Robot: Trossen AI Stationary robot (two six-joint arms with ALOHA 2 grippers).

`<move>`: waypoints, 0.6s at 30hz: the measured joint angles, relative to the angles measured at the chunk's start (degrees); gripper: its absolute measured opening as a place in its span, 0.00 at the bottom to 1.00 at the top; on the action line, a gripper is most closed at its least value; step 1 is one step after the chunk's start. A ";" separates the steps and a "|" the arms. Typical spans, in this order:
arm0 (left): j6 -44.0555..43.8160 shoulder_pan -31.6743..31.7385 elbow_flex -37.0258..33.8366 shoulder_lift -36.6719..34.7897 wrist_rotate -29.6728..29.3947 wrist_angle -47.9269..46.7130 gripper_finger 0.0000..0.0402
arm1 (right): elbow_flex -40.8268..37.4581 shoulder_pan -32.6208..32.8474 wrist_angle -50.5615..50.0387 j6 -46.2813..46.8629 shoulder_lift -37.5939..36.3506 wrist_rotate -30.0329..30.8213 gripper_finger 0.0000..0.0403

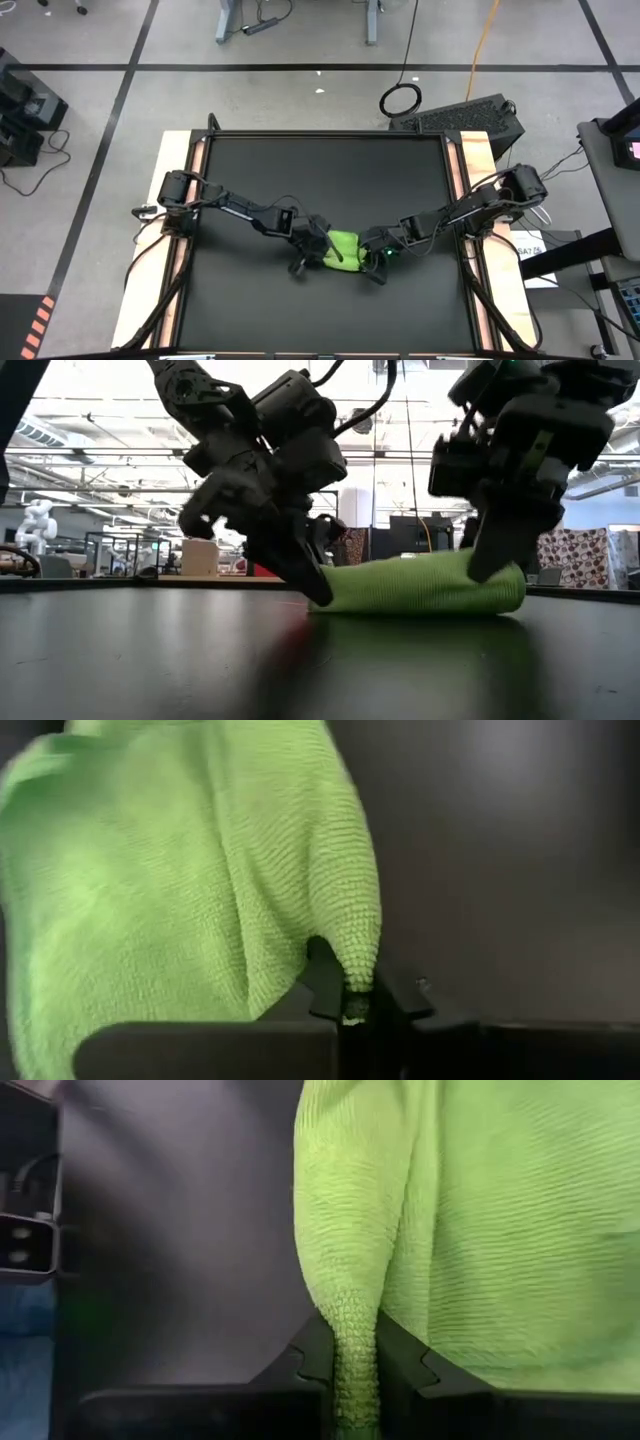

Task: Roll towel into tight, uniform cylinder
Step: Roll the green towel

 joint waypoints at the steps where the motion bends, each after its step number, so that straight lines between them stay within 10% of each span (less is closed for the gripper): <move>1: -1.53 0.29 -0.02 0.00 2.40 0.00 0.04 | 0.00 0.05 -0.26 -1.08 -0.88 0.23 0.09; 12: -16.07 6.86 -0.15 0.07 20.32 -7.36 0.05 | 0.02 2.69 -8.50 -12.17 -10.02 7.58 0.57; 18: -20.27 8.55 -0.15 0.26 23.04 -7.86 0.05 | 0.09 7.87 -1.21 -18.33 -8.89 17.27 0.60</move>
